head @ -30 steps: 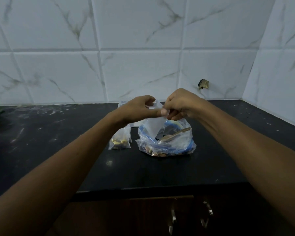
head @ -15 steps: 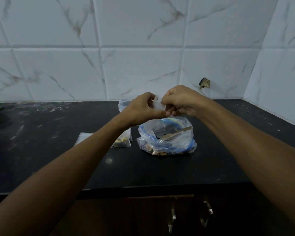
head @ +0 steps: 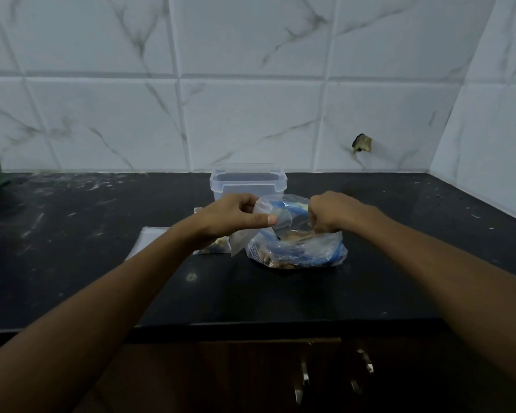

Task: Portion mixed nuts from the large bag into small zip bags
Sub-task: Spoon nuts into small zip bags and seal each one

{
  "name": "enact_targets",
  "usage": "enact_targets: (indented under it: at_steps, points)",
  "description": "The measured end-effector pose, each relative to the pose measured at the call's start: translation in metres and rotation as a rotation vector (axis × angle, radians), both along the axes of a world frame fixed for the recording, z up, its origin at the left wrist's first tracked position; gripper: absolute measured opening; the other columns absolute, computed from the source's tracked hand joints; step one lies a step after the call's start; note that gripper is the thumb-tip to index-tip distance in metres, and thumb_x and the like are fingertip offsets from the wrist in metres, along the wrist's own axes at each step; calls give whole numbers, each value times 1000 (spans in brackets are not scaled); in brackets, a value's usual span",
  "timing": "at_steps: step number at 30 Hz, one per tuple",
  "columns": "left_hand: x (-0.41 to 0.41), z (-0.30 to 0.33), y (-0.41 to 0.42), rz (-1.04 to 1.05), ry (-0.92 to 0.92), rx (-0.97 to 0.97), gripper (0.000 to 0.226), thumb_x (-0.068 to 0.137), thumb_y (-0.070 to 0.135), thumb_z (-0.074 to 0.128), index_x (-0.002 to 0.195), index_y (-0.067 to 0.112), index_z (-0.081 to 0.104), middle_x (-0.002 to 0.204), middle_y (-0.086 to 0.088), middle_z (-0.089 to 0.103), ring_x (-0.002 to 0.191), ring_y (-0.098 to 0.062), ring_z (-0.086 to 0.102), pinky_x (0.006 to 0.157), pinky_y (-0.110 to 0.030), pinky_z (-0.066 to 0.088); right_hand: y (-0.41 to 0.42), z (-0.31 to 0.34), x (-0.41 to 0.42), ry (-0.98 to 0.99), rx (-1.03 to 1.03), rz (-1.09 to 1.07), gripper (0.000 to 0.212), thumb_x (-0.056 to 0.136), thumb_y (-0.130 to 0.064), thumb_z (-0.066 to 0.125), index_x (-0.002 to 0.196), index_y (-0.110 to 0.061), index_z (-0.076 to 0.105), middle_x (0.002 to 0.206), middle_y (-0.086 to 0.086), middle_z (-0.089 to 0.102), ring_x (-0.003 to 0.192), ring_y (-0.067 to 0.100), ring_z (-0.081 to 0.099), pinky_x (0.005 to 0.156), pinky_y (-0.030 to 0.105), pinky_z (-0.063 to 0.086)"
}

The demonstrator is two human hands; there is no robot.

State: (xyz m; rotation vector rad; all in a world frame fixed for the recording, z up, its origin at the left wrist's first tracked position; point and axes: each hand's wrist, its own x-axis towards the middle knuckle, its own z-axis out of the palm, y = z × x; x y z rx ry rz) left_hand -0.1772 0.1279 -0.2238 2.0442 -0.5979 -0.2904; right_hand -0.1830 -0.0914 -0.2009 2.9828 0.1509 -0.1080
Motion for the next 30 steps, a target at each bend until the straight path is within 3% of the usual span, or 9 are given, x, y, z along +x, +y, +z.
enact_targets:
  at_steps: [2, 4, 6, 11, 14, 16, 20, 24, 30]
  points:
    - [-4, -1, -1, -15, 24, -7, 48, 83, 40, 72, 122, 14, 59, 95, 6, 65, 80, 5, 63, 66, -15, 50, 1, 1, 2, -65, 32, 7, 17, 85, -20, 67, 100, -16, 60, 91, 5, 60, 81, 22, 59, 65, 31, 45]
    - [-3, -5, -3, -21, 32, -18, 61, 75, 50, 76, 123, 17, 59, 108, -1, 68, 99, -12, 65, 80, -28, 53, 1, 3, 2, -158, 60, -3, 14, 85, -19, 68, 95, -18, 58, 92, 5, 62, 79, 22, 58, 62, 31, 42]
    - [-3, -7, -5, -35, 41, -32, 64, 72, 52, 76, 122, 16, 60, 113, -6, 68, 100, -18, 64, 77, -28, 51, 1, 4, 2, -226, 51, -31, 16, 85, -20, 68, 100, -16, 61, 95, 7, 64, 78, 21, 57, 61, 30, 42]
    - [-5, -8, -11, -34, 69, -106, 26, 88, 28, 69, 109, 13, 64, 102, -4, 70, 87, -9, 70, 67, -17, 54, 2, -8, 12, -52, 225, -1, 15, 87, -16, 67, 101, -16, 72, 98, 2, 69, 84, 18, 61, 71, 30, 47]
    - [-4, -11, -12, 0, 75, -128, 61, 69, 53, 76, 114, 14, 64, 114, -14, 68, 109, -35, 63, 96, -52, 49, 3, -8, 14, 88, 314, 58, 21, 89, -15, 66, 108, -14, 72, 102, 1, 68, 90, 15, 59, 74, 26, 43]
    - [-4, -13, -13, 0, 77, -147, 69, 62, 59, 76, 114, 16, 64, 120, -19, 64, 117, -43, 56, 103, -61, 40, 1, -5, 14, 137, 353, 76, 21, 89, -14, 65, 108, -14, 72, 100, 0, 66, 90, 14, 58, 73, 24, 43]
    - [-3, -16, -17, -1, 78, -144, 69, 63, 60, 75, 114, 16, 65, 117, -14, 67, 113, -35, 61, 103, -59, 43, 6, -11, 18, 127, 428, 57, 18, 89, -14, 65, 105, -12, 74, 93, -2, 64, 88, 14, 58, 73, 24, 43]
    - [-5, -18, -20, 29, 90, -179, 70, 62, 60, 76, 111, 11, 65, 115, -22, 64, 111, -42, 59, 87, -48, 48, 10, -16, 20, 124, 476, 29, 19, 89, -11, 64, 106, -10, 73, 95, 1, 66, 88, 15, 58, 72, 24, 44]
    - [-6, -20, -18, 51, 89, -183, 74, 63, 63, 76, 111, 7, 64, 117, -27, 60, 110, -45, 58, 92, -52, 49, 11, -20, 19, 150, 490, 22, 22, 90, -13, 63, 110, -11, 72, 107, 3, 68, 99, 20, 60, 80, 27, 42]
